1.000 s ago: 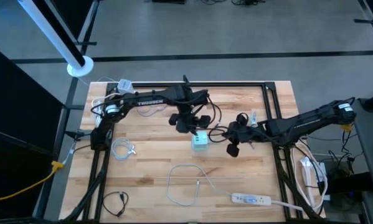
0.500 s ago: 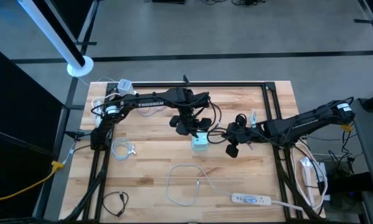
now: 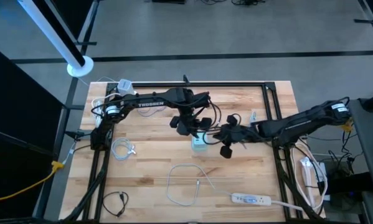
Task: Insert USB
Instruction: Insert the top black charger cable into the green outlet extension
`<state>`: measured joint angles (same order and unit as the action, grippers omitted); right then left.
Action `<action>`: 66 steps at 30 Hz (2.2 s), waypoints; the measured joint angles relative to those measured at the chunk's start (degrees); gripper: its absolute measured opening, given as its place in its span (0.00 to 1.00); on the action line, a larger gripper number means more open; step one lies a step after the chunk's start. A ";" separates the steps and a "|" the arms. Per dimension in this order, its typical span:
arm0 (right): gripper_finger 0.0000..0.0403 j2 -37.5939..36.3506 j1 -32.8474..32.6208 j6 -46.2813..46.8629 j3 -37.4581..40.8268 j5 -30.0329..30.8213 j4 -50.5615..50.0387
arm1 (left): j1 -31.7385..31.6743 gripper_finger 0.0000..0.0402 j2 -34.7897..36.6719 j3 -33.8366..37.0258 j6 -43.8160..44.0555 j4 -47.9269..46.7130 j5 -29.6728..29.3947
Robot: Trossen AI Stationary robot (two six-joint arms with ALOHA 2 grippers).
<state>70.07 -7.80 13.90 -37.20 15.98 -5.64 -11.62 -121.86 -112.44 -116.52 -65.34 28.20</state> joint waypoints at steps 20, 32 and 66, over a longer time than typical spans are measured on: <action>0.00 14.46 1.05 -8.02 -2.64 1.79 15.30 | 0.00 0.02 -0.74 0.11 4.62 2.90 0.96; 0.00 17.02 1.48 -9.42 -2.63 1.82 19.93 | -0.32 0.02 -0.74 0.11 5.39 3.12 -0.09; 0.00 17.77 2.21 -8.88 -2.63 1.00 21.17 | -0.54 0.02 -0.68 0.10 2.44 3.73 -1.50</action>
<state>87.84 -5.58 5.02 -39.82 16.99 15.54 -12.16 -122.54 -112.34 -114.08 -61.61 26.70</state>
